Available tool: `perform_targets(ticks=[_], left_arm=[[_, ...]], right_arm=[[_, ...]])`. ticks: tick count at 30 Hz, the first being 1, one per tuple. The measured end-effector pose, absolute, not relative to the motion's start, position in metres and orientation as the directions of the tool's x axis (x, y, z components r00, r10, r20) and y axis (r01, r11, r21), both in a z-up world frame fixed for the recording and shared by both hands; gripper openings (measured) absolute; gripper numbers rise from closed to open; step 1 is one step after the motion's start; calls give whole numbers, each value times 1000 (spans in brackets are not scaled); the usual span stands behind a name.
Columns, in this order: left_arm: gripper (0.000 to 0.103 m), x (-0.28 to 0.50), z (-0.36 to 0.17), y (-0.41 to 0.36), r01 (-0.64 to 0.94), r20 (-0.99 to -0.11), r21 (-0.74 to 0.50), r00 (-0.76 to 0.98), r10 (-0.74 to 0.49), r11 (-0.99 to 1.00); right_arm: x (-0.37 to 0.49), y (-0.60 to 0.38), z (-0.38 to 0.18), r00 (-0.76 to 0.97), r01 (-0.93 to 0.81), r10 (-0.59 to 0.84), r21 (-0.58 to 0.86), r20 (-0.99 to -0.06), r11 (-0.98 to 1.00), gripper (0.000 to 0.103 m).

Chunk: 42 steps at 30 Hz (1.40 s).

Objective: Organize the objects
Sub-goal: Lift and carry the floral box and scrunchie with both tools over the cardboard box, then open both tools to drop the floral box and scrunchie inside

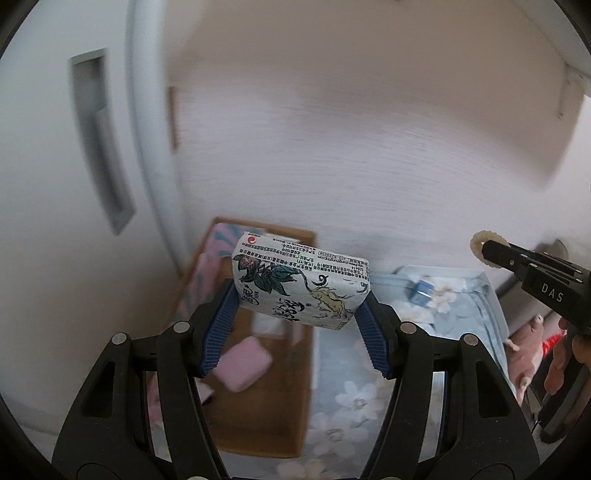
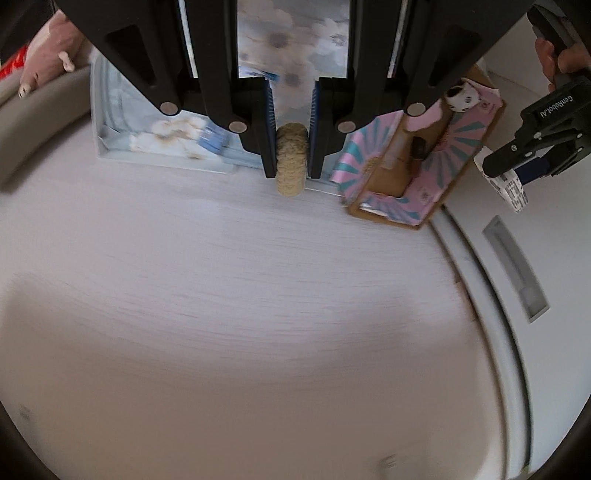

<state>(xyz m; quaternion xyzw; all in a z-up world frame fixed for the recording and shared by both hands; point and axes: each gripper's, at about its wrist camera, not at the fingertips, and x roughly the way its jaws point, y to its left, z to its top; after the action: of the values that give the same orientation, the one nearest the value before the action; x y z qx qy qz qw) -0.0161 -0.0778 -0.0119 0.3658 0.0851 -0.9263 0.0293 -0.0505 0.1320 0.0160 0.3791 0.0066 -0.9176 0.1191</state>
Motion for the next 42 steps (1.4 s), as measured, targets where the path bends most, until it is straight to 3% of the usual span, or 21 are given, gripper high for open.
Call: perform_targets(ticks=[19, 28, 42], left_arm=[[60, 10, -56, -144, 393, -752, -139, -639, -161, -909], [60, -2, -102, -156, 461, -814, -168, -563, -141, -871], [60, -57, -171, -148, 436, -892, -82, -433, -129, -896]], right_arm=[[-103, -3, -17, -486, 577, -436, 96, -757, -811, 15], [-146, -46, -69, -370, 643, -422, 100, -827, -760, 15], [-201, -68, -159, -246, 661, -355, 111, -902, -742, 15]])
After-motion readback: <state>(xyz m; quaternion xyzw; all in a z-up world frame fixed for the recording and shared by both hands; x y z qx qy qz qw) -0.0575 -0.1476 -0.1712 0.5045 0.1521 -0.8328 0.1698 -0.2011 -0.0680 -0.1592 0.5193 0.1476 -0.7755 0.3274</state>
